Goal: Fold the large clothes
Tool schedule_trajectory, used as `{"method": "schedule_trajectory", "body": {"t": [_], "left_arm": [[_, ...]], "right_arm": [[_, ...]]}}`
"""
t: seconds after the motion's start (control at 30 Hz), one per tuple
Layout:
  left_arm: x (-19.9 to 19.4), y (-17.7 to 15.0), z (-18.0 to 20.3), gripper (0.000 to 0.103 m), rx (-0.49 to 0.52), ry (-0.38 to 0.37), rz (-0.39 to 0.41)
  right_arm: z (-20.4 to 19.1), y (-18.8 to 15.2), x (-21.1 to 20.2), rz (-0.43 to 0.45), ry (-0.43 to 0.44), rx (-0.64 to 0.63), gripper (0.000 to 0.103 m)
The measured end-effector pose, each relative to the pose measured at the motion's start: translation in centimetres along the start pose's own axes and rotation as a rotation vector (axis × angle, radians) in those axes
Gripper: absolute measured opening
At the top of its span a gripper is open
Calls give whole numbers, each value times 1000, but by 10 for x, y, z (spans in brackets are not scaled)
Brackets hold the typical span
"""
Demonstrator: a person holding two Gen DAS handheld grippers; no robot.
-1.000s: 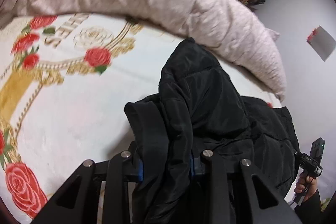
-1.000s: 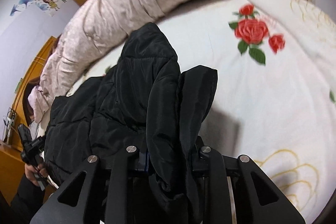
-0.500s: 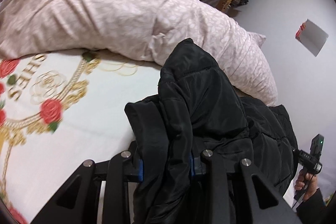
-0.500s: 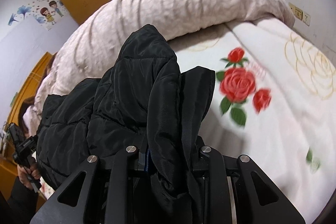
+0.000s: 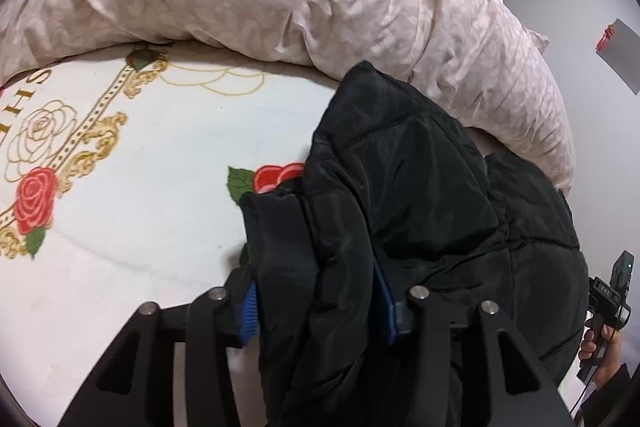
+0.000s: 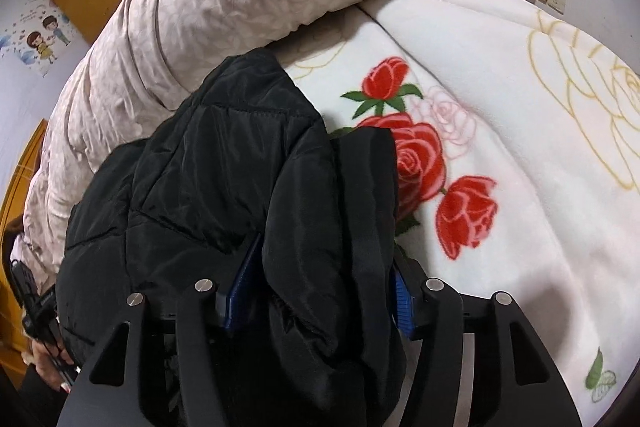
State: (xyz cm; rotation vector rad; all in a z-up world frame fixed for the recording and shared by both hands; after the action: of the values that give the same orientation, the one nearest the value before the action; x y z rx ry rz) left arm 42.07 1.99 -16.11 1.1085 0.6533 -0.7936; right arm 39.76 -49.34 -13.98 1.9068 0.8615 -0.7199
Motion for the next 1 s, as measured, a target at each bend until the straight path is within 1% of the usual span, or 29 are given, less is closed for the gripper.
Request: {"method": "schedule_trajectory", "body": {"t": [0.03,0.1,0.17,0.3,0.43,0.53,0.67,0.87,1.0], "left_arm": [[-5,1,-2,56,-8,8,-1],[-18,2,-7,57,-21,19,9],[-38,3,-8,57,-12,29,48],[-78,-2,-2,57,43,64,93],[-120,-21,17,61,111,80,125],[-145,-42,33,64,142,87,134],[-173,-77,49,65,184,116,132],[-208,-133,65,68,215,132,101],[-223,-164,74,68,243,156,78]], "right_arm": [[-1,1,-7,5,-3,3,58],[-5,0,-25,24,-23,-12,58],[-16,-2,-46,56,-41,-48,59],[-38,-16,-79,96,-60,-99,59],[-66,-44,-103,104,-69,-145,59],[-89,-71,-120,100,-84,-188,59],[-113,-109,-149,114,-109,-233,59],[-135,-164,-185,107,-148,-283,59],[-142,-192,-203,107,-157,-275,59]]}}
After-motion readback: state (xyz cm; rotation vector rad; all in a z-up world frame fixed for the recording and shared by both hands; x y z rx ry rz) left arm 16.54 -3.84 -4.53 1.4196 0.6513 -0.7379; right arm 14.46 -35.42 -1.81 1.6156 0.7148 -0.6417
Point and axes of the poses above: each gripper's, at about its wrist camera, not at the fingertips, and x roughly the way its jaws point, z to its right, y to its top, the point moved 8 cm from there along x, roughly the way its jaws point, and after that the axes turned 5 degrees about y, right-handed, at the moved point
